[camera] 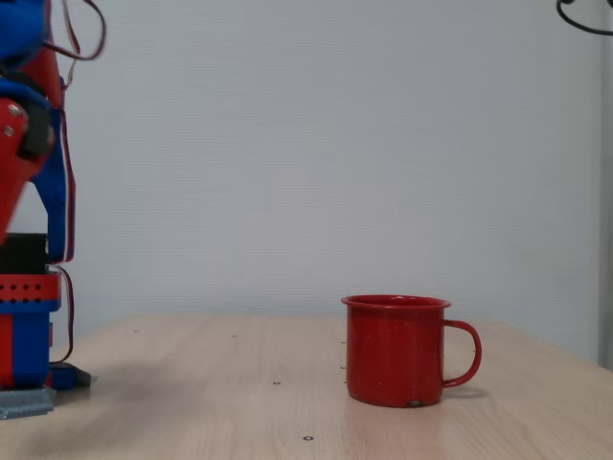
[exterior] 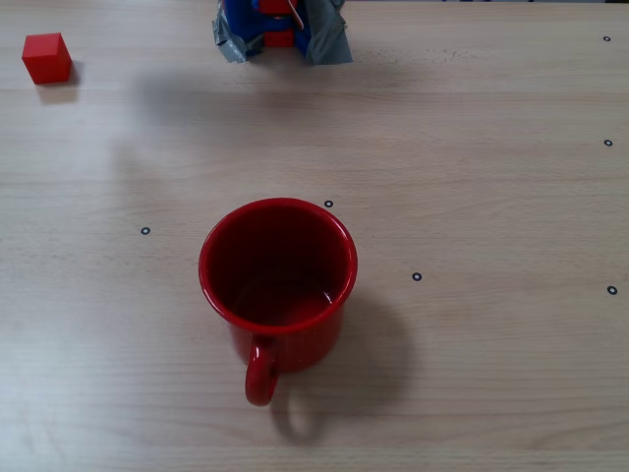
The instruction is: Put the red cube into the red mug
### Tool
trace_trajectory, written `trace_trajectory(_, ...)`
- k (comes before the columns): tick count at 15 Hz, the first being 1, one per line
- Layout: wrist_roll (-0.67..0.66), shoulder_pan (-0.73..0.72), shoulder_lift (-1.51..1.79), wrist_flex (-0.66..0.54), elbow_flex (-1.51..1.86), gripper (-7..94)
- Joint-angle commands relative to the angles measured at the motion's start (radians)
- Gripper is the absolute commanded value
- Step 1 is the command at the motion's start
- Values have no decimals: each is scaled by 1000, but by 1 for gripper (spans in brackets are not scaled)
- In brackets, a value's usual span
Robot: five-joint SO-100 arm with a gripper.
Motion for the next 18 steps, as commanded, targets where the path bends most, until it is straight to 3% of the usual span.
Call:
trace_trajectory(1,-43,48,-2,64,-95,0)
trace_trajectory(6,-153,143,-129,21,-127,0)
trace_trajectory(9,-156,175,-181,-87,-114,1)
trace_trajectory(11,-138,187,-210,-141,-129,12)
trace_trajectory(13,-224,199,-236,-80,-156,26)
trace_trajectory(15,-302,202,-250,-14,-144,33)
trace_trajectory(18,-318,204,-270,-41,-135,38)
